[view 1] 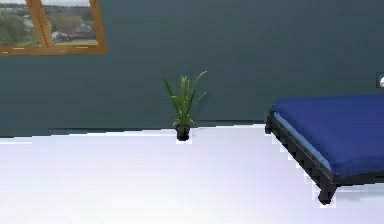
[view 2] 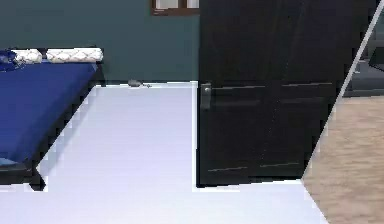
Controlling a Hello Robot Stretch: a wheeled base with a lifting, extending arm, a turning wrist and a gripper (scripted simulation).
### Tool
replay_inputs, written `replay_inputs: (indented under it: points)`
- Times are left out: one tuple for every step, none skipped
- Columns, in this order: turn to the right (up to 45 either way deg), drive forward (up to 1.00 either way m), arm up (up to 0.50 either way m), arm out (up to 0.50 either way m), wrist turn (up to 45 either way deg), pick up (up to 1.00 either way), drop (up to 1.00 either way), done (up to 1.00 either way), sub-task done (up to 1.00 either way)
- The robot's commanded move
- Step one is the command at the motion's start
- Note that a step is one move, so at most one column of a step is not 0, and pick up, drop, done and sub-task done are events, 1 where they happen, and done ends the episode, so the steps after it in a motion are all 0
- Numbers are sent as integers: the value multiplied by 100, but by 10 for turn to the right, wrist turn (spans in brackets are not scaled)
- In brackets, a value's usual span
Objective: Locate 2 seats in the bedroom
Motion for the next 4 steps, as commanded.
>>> replay_inputs:
  points:
    - [-450,0,0,0,0,0,0,0,0]
    - [-120,0,0,0,0,0,0,0,0]
    - [0,100,0,0,0,0,0,0,0]
    - [-30,0,0,0,0,0,0,0,0]
